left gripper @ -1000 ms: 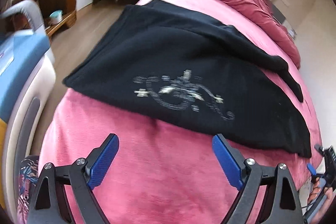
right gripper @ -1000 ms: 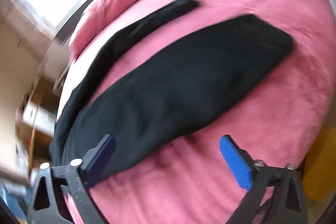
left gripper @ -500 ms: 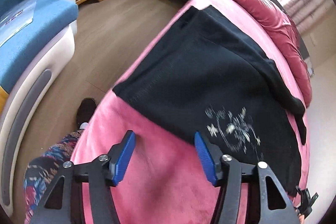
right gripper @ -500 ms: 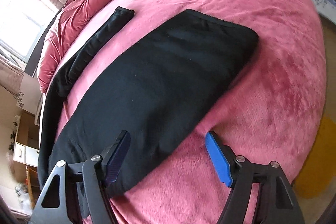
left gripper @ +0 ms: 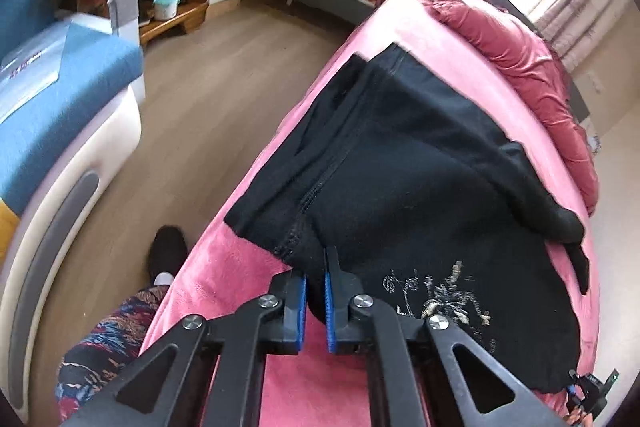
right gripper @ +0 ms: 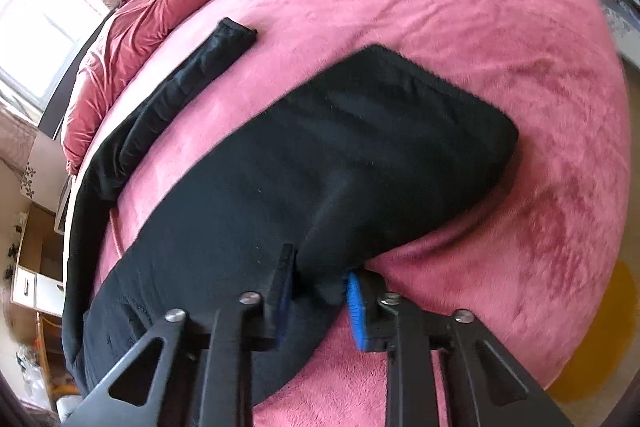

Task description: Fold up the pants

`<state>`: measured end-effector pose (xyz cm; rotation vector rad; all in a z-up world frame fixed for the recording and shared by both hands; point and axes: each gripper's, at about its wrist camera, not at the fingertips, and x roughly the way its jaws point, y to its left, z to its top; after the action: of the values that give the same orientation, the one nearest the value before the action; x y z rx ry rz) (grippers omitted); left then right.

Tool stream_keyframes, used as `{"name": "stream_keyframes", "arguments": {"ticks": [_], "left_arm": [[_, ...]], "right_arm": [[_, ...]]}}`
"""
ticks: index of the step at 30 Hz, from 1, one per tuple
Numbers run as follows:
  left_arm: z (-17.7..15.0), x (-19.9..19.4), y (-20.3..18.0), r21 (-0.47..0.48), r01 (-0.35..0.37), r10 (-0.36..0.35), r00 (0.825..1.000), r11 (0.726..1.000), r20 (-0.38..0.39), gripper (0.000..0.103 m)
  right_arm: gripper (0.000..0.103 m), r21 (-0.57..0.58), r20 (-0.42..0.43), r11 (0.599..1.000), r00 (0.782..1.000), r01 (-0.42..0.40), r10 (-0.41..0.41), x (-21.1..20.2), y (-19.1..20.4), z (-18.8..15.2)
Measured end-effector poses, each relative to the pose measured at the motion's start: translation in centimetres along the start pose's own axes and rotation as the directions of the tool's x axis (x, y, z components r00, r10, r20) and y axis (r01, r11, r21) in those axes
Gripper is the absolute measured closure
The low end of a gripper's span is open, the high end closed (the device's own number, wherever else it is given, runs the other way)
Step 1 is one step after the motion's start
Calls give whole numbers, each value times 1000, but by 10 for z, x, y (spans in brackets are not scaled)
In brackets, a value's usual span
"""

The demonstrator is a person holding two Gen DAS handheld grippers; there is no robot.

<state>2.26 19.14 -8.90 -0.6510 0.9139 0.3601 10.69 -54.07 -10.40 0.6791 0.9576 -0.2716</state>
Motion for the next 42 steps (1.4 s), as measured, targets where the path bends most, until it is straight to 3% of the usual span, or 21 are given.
{"name": "stream_keyframes", "arguments": {"ticks": [10,17,23,28,32,37,40,42], "left_arm": [[-11,-49,6,38,51,-51,999,998,18,96],[-41,-66,16,66,28,-26,999,997,-35,96],[-57,-52,23,76,-14,23,992,997,-123,96],[-53,-50,21,102,-62,75,989,993,-124,78],[-47,-65,35,96,-101,111,988,990,-106,76],[-34,-97,45,107,-176,176,984,979,14,76],[-23,-103,43,91,-152,147,987,984,58,77],[-18,-99,36,101,-144,139,989,984,59,76]], "right_arm": [[85,-57,47,998,999,-17,19,-40,-8,-1],[85,-50,35,998,999,25,-23,-60,-38,-11],[85,-16,12,998,998,57,-57,-61,-67,-16],[83,-34,-2,996,996,88,-88,-51,-67,-18],[54,-31,4,994,994,109,-109,-58,-68,-17],[52,-109,104,967,970,229,-218,-87,-51,-26],[48,-192,140,958,972,213,-189,-98,-23,-37],[43,-275,100,950,987,146,-122,-91,5,-50]]}}
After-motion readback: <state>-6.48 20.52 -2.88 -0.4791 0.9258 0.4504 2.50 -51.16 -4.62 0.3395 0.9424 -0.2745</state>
